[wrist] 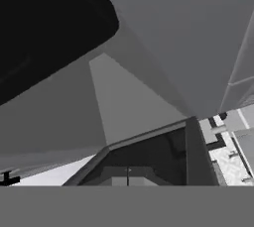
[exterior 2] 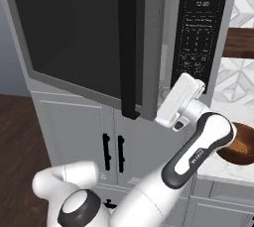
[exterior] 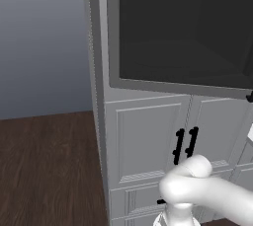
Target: Open the microwave, place the bowl with waffle inside the microwave, then close the microwave door and turn it on.
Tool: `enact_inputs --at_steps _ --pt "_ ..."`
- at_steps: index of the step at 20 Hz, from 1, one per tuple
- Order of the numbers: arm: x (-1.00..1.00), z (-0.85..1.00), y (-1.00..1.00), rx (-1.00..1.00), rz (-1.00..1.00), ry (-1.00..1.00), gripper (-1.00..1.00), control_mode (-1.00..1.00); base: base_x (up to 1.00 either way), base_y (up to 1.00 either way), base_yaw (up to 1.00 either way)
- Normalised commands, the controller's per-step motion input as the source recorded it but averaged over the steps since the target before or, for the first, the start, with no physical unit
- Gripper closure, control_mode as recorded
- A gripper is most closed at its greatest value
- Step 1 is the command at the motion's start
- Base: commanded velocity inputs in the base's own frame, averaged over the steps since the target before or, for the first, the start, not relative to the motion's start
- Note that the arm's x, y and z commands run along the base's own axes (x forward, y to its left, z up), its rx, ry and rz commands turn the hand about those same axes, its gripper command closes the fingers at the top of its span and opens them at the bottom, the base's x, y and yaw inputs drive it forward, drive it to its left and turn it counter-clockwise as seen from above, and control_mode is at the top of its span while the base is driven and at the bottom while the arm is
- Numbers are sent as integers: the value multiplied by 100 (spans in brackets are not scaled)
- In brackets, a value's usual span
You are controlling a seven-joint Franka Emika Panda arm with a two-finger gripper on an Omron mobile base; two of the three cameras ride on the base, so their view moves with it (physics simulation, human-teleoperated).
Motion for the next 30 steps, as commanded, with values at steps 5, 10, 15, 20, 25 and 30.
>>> enact_inputs --at_steps 5,10,15,20,25,30 --pt "-80 56 44 0 18 -22 100 -100 0 0 0" --pt "-97 46 53 0 20 -29 100 -100 0 0 0" --pt "-100 32 68 0 23 -34 100 -100 0 0 0" --pt "-100 14 84 -2 26 -47 100 -100 0 0 0" --pt "-100 0 100 -11 25 -54 100 -100 0 0 0" --pt "-100 0 100 -16 23 -44 100 -100 0 0 0"
